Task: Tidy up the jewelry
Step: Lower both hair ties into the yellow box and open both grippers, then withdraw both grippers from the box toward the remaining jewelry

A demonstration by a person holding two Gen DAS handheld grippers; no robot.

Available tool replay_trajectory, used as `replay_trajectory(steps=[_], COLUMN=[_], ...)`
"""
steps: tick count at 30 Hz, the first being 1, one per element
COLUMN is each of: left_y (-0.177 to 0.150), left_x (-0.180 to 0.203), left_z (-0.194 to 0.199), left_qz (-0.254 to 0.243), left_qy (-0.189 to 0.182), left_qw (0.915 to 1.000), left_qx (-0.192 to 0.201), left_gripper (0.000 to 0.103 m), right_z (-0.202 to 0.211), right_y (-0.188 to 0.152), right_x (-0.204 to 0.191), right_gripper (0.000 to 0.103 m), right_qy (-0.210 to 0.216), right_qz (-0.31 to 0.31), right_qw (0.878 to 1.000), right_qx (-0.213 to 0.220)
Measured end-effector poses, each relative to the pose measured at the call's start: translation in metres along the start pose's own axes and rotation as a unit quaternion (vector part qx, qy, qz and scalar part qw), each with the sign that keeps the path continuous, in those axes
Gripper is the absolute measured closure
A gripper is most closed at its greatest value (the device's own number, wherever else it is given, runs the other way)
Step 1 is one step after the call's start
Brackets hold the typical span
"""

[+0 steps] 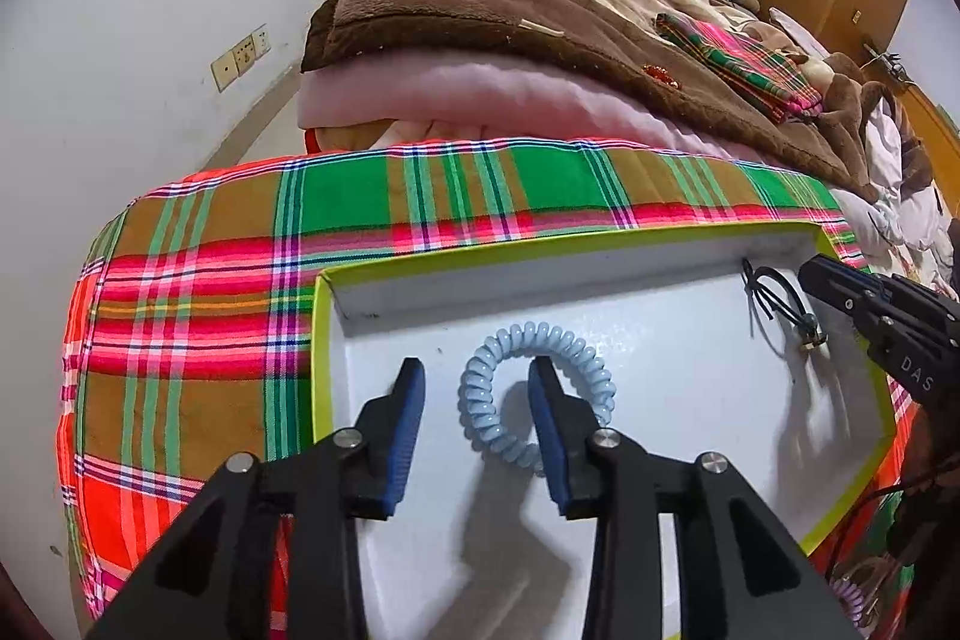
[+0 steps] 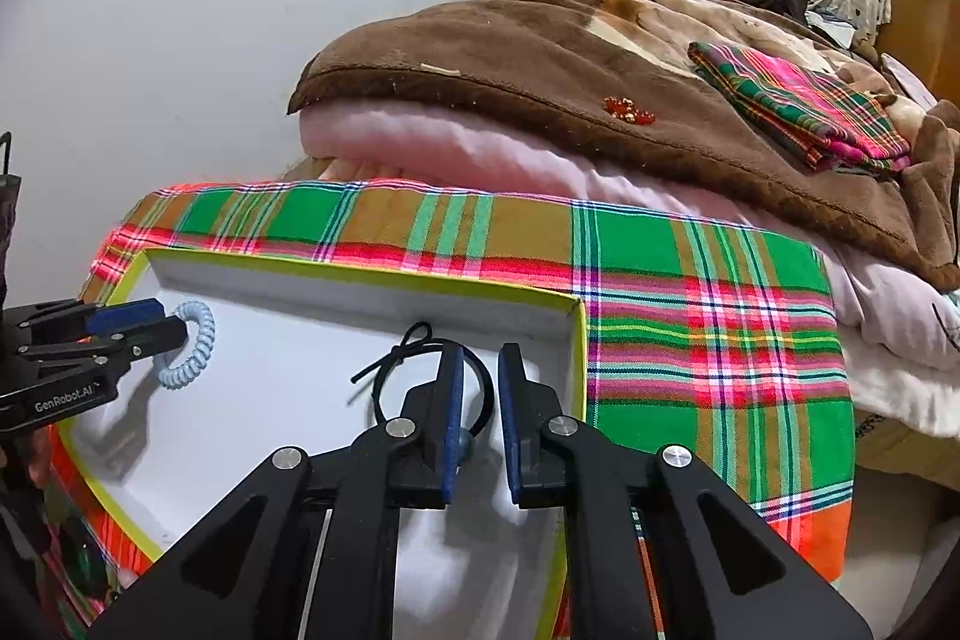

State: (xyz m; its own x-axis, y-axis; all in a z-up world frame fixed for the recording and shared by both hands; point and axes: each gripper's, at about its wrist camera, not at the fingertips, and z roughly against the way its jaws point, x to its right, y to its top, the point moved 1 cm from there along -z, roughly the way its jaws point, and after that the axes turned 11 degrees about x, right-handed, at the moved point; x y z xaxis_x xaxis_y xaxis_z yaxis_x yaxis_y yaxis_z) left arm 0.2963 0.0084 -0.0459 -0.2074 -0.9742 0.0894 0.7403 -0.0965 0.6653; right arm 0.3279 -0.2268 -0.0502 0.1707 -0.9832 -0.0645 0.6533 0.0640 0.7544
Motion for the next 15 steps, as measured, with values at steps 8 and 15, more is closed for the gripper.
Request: replay_trajectory(steps=[8,15], left_y=[-0.003,-0.007], left_x=[0.003,0.004], left_z=[0.011,0.036], left_qz=[0.001,0.006], left_qy=[-0.001,0.003], left_qw=[1.0,0.9997], left_qx=[0.003,0.022], left_gripper=[0.057,0.056], right_z=[0.017,0.043], right_y=[0.004,0.002], right_x=[-0.002,-0.005], right_gripper=[0.088,0.087], right_qy=[0.002,0.009], right_qz=[-0.002,-0.01], right_qw=[1.0,0.999], right_qx=[0.017,0.039])
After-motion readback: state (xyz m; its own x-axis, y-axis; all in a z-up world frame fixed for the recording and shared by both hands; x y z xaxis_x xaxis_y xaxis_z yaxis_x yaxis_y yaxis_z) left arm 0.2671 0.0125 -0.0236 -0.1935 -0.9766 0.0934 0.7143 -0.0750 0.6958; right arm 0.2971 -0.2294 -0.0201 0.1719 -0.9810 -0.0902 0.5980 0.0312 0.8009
